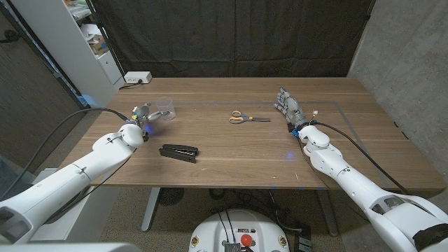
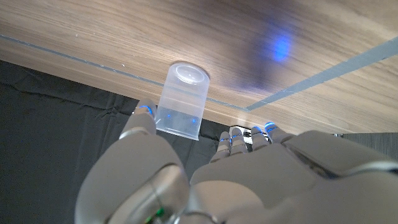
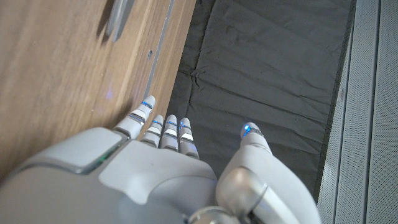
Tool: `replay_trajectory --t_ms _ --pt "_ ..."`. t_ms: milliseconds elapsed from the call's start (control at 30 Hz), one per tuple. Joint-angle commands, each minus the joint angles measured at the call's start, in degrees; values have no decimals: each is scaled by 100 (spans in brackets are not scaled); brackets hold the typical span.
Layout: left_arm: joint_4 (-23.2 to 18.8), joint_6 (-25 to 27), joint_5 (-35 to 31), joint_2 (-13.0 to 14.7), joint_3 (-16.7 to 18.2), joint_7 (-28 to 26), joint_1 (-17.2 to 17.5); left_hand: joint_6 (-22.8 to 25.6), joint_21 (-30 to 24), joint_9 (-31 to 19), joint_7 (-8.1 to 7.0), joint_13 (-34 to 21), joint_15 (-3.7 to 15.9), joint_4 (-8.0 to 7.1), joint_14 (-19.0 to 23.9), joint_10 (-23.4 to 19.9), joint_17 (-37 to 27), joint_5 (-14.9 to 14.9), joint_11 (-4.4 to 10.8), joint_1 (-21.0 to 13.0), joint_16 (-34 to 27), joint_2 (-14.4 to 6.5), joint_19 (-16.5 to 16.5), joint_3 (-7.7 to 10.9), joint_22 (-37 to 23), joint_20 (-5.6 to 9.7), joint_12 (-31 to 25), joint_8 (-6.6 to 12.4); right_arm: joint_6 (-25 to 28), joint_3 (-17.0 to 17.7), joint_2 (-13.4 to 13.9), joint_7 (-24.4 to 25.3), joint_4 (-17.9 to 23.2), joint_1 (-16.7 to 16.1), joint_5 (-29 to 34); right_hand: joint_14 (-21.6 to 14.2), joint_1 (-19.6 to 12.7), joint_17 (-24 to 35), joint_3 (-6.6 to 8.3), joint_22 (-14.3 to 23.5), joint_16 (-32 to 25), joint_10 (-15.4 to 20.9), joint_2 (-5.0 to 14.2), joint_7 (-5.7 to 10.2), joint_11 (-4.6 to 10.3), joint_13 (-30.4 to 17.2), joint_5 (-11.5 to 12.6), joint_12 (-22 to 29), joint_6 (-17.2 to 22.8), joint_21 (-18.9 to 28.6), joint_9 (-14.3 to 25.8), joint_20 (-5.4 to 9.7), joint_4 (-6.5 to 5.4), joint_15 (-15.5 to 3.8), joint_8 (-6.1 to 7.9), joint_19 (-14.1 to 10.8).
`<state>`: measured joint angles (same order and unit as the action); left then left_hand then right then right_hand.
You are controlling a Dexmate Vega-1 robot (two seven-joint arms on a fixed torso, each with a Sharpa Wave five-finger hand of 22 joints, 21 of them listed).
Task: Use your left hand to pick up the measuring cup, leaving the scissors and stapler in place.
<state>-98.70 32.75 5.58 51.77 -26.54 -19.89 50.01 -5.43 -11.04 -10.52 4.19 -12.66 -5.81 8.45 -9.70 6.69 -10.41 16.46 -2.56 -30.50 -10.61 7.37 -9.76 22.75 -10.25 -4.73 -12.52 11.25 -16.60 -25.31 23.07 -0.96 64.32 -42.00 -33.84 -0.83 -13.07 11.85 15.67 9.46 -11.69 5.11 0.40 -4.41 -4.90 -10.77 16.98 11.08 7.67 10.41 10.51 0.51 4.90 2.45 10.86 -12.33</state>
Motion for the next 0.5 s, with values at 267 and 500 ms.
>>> replay_trajectory --t_ms 267,500 --pt "453 -118 -221 -226 -398 314 -541 3 -24 -15 -35 -16 58 5 -8 14 -12 33 58 -73 -22 -5 -178 -41 -21 -25 -36 5 -100 57 -45 -18 -242 39 -56 -23 10 33 -26 32 -20 52 18 14 12 -16 53 21 59 55 32 -19 -8 0 44 -22" --pt "696 -216 -266 -414 -521 351 -712 10 -25 -15 -35 -17 62 1 -5 19 -12 37 60 -78 -24 -7 -177 -48 -21 -25 -36 7 -135 55 -72 -84 -390 116 -61 -22 9 32 -27 32 -19 56 20 23 12 -17 54 23 67 55 32 -21 -6 -5 46 -22"
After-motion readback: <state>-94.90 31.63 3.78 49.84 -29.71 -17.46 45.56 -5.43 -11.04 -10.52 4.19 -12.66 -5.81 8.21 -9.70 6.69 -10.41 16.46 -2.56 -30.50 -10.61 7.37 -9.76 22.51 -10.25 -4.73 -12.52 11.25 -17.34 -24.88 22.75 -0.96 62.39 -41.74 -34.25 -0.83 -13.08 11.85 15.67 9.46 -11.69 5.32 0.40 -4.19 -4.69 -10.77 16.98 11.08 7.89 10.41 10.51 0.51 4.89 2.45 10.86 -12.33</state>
